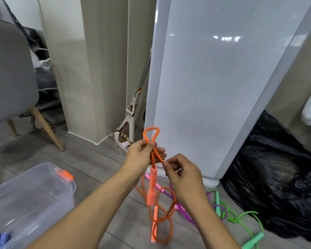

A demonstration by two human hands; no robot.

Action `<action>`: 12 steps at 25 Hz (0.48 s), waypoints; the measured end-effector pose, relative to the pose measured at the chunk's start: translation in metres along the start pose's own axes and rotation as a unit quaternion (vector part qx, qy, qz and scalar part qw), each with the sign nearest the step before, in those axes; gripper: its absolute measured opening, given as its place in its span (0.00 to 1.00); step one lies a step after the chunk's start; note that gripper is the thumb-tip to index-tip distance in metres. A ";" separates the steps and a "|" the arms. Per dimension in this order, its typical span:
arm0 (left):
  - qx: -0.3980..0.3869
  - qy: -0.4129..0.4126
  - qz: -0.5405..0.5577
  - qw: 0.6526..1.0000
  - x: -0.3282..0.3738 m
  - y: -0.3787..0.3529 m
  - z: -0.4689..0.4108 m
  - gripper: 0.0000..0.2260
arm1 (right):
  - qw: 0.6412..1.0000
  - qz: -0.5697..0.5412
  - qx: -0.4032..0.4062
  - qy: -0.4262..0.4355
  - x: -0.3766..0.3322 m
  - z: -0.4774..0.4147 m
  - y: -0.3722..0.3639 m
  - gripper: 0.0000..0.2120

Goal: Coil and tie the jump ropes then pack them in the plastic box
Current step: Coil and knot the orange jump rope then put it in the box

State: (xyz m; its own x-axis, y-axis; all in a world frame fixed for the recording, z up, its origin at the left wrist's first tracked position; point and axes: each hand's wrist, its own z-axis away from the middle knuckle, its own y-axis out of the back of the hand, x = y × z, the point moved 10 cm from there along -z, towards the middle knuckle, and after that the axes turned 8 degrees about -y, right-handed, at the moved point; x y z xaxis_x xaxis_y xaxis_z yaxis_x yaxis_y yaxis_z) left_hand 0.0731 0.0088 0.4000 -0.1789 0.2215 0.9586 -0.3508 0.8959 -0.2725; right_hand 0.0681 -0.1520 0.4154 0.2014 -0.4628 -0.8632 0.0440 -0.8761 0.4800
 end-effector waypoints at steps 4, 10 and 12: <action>0.079 0.067 0.164 0.981 -0.025 0.016 -0.015 0.09 | 0.993 0.035 -0.108 -0.026 0.012 -0.001 -0.017 0.08; 0.180 0.016 0.067 0.981 -0.030 0.066 -0.035 0.14 | 0.936 0.069 -0.316 -0.141 0.065 0.008 -0.016 0.15; 0.197 -0.042 -0.045 0.979 -0.018 0.086 -0.042 0.12 | 0.928 0.125 -0.315 -0.157 0.080 0.006 0.000 0.16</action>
State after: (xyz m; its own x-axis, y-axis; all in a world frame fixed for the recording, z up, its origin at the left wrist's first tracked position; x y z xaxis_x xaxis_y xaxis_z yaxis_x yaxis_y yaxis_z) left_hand 0.0847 0.0981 0.3623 -0.1991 0.1013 0.9747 -0.6927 0.6890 -0.2131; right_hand 0.0780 -0.1896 0.3456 -0.0078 -0.7441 -0.6680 0.6178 -0.5289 0.5819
